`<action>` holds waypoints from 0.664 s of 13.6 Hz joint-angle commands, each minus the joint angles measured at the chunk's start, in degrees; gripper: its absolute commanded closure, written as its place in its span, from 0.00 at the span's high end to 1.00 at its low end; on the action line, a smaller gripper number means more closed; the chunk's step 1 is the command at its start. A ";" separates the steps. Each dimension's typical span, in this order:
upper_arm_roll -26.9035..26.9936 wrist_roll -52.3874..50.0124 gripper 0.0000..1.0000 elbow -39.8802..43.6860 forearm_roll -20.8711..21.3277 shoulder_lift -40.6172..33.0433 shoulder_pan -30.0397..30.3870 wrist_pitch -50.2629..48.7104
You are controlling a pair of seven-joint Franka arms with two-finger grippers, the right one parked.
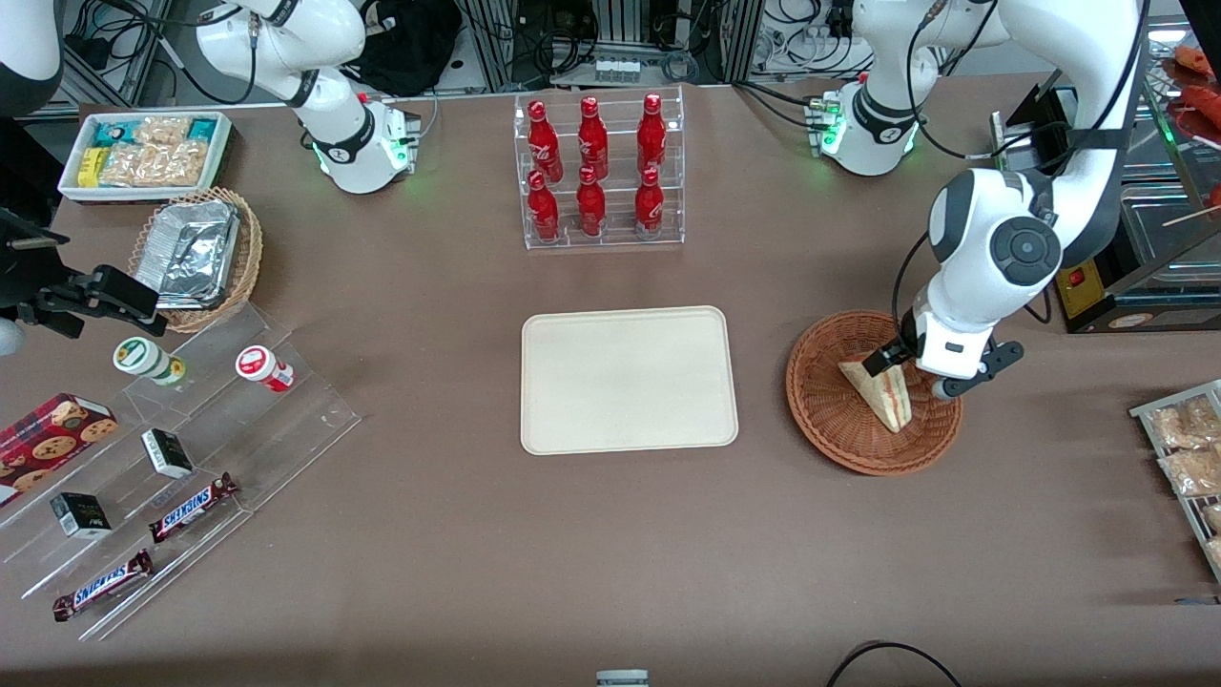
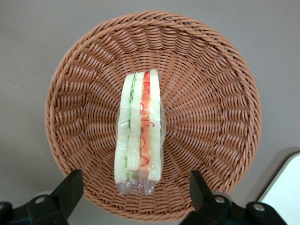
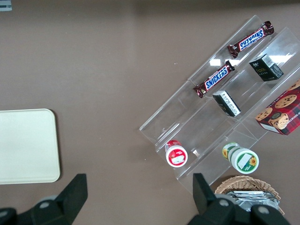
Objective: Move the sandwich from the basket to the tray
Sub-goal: 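Lower the left gripper and close it on the wrapped sandwich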
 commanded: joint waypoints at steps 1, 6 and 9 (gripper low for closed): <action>0.25 -2.28 1.00 -0.54 0.19 1.13 -0.64 1.73; 0.25 -2.54 1.00 -3.35 0.19 2.45 -0.20 6.99; 0.25 -2.72 1.00 -3.88 0.10 3.94 -0.03 9.11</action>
